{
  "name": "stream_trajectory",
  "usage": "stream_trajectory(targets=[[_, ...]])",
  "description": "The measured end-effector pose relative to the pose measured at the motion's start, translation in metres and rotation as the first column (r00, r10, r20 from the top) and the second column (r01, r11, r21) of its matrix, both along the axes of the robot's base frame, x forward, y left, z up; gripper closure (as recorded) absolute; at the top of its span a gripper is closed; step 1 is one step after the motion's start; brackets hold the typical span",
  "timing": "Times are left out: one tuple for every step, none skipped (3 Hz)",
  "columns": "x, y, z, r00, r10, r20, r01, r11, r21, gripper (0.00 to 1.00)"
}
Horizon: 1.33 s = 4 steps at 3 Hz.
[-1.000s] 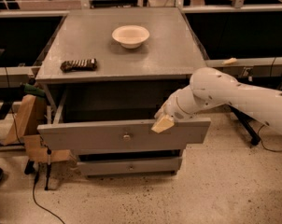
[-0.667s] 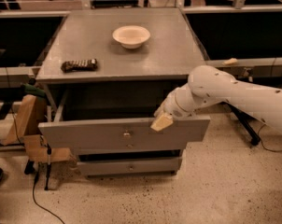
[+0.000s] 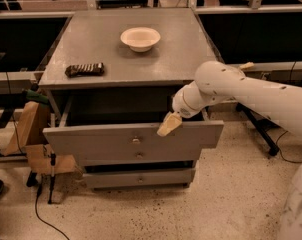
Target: Close top drawer
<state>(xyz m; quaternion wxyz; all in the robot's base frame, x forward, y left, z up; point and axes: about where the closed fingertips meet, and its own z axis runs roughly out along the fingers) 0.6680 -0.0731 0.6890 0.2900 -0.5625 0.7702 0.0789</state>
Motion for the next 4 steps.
stream_trajectory(targets=[[0.019,0.005,0.007,0.9994,-0.035,0.0,0.035,0.999,0.0,0.0],[0.019,0.002,0.012,0.9983,-0.046,-0.037,0.046,0.999,0.0,0.06],[0.0,-0.016,0.02,0.9954,-0.055,-0.078,0.054,0.998,-0.02,0.0],[-0.026,-0.039,0.029,0.9915,-0.07,-0.11,0.066,0.997,-0.037,0.0]])
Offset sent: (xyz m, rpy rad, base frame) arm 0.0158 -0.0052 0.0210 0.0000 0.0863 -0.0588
